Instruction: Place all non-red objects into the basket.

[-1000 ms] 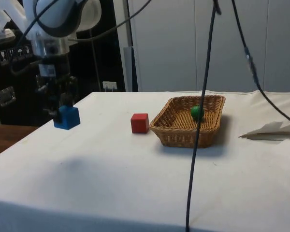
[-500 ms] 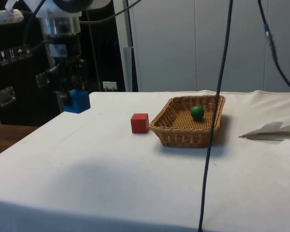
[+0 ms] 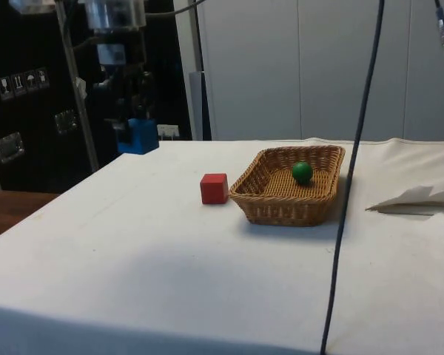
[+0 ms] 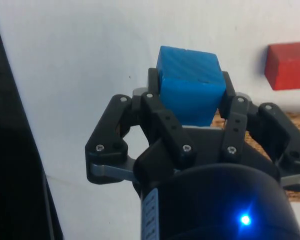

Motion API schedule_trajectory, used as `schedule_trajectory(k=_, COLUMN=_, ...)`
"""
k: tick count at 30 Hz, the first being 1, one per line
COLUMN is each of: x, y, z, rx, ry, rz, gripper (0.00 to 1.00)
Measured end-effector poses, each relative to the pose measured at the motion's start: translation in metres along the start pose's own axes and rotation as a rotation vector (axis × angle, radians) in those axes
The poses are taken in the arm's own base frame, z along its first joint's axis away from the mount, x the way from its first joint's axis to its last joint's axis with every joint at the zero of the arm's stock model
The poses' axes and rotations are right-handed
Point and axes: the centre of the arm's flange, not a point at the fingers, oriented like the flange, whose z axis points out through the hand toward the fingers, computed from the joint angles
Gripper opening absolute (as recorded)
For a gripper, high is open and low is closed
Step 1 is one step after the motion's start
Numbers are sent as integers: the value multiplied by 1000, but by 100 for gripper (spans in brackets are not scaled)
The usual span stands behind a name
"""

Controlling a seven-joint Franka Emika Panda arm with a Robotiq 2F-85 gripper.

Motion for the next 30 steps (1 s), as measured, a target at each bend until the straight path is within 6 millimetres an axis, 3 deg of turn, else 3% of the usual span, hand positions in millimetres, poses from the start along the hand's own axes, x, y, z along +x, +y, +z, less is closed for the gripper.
schedule_trajectory(k=13, x=-40, y=22, z=-20, rx=8, ry=-7, rz=-12, gripper=6)
schedule_trajectory(k=30, x=-81, y=56, z=-31, rx=27, ry=-10, rz=-38, gripper=6)
